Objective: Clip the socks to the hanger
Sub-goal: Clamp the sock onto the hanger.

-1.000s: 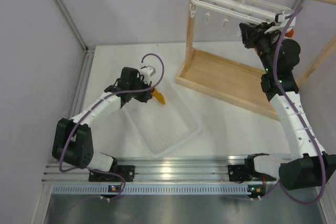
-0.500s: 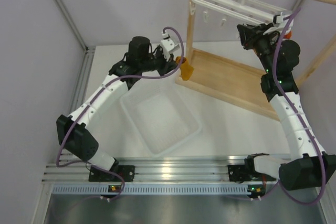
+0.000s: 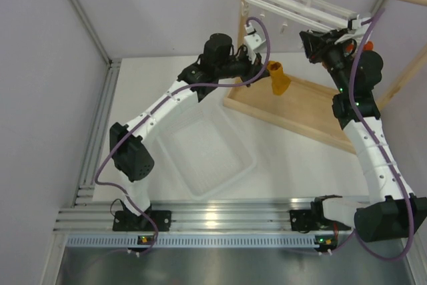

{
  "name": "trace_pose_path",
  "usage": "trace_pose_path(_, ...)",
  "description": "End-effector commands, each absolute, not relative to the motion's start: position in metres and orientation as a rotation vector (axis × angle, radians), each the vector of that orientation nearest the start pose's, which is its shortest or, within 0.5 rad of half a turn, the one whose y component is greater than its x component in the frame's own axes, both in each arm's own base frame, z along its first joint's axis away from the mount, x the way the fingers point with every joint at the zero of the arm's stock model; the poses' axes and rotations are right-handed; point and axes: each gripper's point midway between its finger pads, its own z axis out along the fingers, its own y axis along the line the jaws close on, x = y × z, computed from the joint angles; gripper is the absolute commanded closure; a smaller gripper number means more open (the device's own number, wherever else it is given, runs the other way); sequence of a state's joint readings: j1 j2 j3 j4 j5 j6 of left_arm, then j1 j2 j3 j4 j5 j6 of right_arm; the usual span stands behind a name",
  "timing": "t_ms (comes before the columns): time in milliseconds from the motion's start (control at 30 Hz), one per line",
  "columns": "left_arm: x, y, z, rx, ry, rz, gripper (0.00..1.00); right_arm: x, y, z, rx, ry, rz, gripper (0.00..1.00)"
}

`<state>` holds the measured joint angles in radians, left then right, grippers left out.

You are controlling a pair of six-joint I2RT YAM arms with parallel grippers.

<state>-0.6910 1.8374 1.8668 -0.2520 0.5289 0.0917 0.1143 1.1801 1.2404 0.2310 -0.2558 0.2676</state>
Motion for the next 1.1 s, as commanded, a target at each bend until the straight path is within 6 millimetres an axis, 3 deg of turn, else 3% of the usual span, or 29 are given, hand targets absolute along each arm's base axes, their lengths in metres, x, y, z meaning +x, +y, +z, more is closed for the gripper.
trace_pose_path(0, 0.369, -0.434, 0.407, 0.955, 1.366, -0.951, 1.00, 0.375, 0.111, 0.492, -0.175, 1.243, 0.556, 1.00)
trace_pose_path(33, 0.375, -0.440, 0.402, 0.932, 1.387, -0.971, 1.00, 0.373, 0.111, 0.493, -0.177, 1.243, 0.558, 1.00)
trace_pose_path(67, 0.377, -0.443, 0.414, 0.913, 1.358, -0.979, 1.00, 0.374, 0.113, 0.492, -0.178, 1.248, 0.566, 1.00)
trace_pose_path(133, 0.383, -0.452, 0.412, 0.893, 1.365, -0.997, 1.00, 0.371, 0.114, 0.492, -0.185, 1.250, 0.578, 1.00)
trace_pose_path(167, 0.383, -0.454, 0.421, 0.886, 1.342, -0.996, 1.00, 0.371, 0.116, 0.491, -0.186, 1.253, 0.590, 1.00)
trace_pose_path(400, 0.380, -0.470, 0.428, 0.893, 1.297, -1.018, 1.00, 0.370, 0.120, 0.488, -0.202, 1.261, 0.613, 1.00)
trace_pose_path(833, 0.376, -0.471, 0.435, 0.884, 1.274, -1.040, 1.00, 0.379, 0.128, 0.471, -0.232, 1.306, 0.645, 1.00)
trace_pose_path(1067, 0.374, -0.472, 0.439, 0.891, 1.253, -1.047, 1.00, 0.380, 0.130, 0.471, -0.231, 1.302, 0.655, 1.00)
